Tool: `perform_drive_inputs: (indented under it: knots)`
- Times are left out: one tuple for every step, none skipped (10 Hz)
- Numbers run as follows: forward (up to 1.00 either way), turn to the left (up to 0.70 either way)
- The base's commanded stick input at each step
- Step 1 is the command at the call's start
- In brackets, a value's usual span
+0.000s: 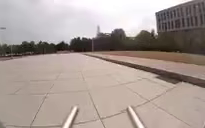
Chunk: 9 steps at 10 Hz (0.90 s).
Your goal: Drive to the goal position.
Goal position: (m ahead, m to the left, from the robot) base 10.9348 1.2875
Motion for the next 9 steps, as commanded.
perform_drive_inputs:
  knots:
    - [0.70, 0.00]
    - [0.70, 0.00]
    - [0.70, 0.00]
    - [0.70, 0.00]
    - [0.70, 0.00]
    - [0.70, 0.00]
    - [0.70, 0.00]
    - [0.70, 0.00]
    - [0.70, 0.00]
